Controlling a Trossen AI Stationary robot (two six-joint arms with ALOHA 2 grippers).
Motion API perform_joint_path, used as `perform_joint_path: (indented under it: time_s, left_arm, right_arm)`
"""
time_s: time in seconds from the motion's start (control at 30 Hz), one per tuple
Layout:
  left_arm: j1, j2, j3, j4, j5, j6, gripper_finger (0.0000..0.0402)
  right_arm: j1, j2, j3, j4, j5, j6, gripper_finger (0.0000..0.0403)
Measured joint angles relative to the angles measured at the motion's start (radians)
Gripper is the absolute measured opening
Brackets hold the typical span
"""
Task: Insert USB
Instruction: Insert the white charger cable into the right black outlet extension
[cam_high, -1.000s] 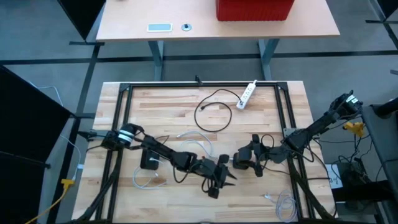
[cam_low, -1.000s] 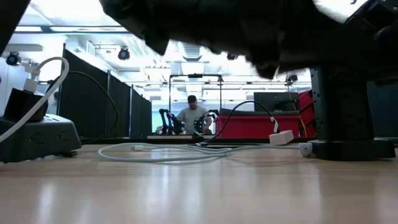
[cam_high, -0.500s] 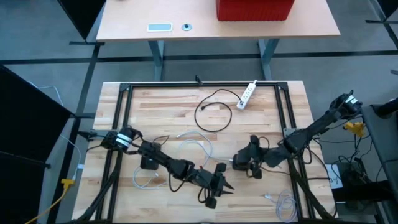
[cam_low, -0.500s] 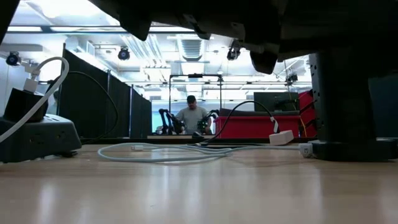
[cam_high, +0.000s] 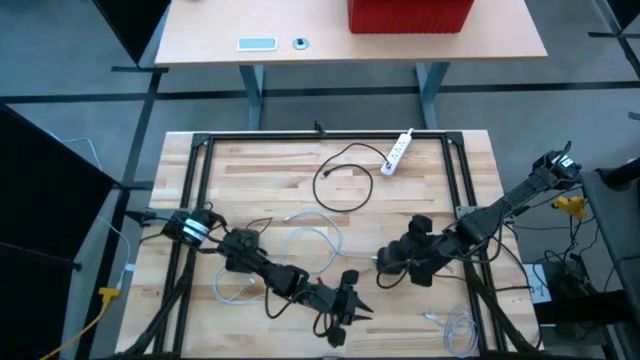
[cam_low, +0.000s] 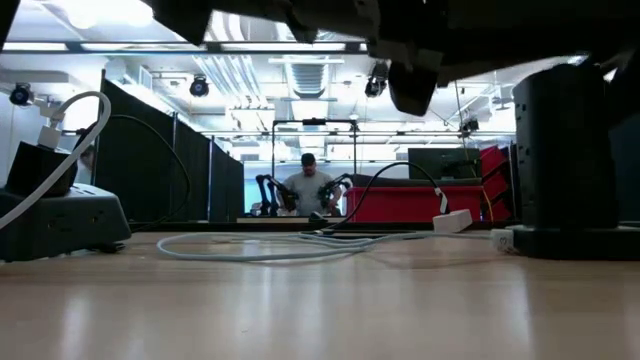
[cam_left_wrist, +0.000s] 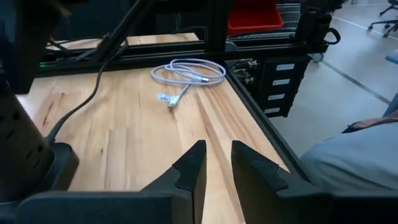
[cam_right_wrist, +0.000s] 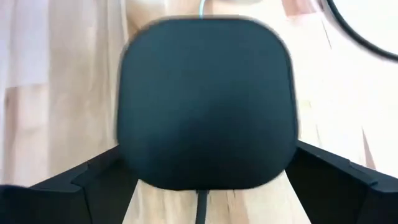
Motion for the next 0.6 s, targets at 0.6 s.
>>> perform_joint_path:
  time_s: [0.6]
  left_arm:
    - [-0.013, -0.033, 0.133, -0.289, -0.032, 0.011, 0.0063]
  right_arm:
    - [0.273, 0.065, 0.303, -0.365, -0.2, 0.385, 0.0359]
